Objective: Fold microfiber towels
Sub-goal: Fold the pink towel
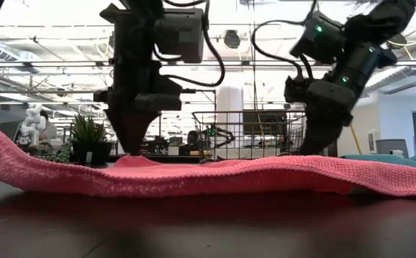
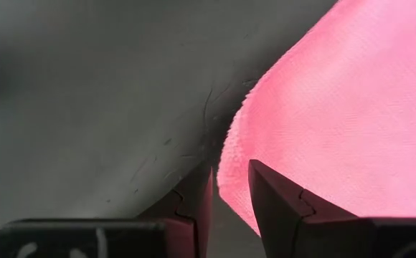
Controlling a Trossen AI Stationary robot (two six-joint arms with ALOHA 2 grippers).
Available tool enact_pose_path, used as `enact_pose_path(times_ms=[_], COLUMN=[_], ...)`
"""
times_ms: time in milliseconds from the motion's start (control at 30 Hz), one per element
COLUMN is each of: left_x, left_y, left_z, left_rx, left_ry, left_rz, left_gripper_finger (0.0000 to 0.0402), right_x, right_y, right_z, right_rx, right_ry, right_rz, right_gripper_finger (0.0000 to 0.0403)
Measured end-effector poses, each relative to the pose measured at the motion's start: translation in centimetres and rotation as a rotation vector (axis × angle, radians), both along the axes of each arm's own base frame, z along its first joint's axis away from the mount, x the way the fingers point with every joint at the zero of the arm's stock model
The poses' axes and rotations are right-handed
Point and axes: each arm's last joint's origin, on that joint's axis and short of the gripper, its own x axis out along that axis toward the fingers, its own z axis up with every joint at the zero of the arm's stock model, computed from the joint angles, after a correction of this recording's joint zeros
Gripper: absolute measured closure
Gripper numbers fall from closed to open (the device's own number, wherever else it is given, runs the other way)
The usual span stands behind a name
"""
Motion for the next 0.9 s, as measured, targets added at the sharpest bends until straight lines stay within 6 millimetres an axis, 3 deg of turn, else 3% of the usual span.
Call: enact_pose_path(times_ms=[167, 467, 900], left_x=[-0.4, 0.1, -0.2], left_y=[0.0, 0.0, -0.1], left_z=[-0.6, -1.6, -2.0], left_rx=[0.002, -0.037, -0.053], left_ry=[0.009, -0.077, -0.063], left_rz=[0.011, 0.013, 0.014], left_gripper_finger=[0.0304, 0.0304, 0.0304], right_x=[-0.5, 0.2, 0.3], right_y=[0.0, -0.1, -1.1], right_z=[-0.7, -0.3, -0.1], right_rx=[0.013, -0.008, -0.038], right_ry=[-0.011, -0.092, -0.11], right_rz=[-0.022, 0.004, -0.003], right_gripper_finger=[0.0254, 0.0254, 0.0254])
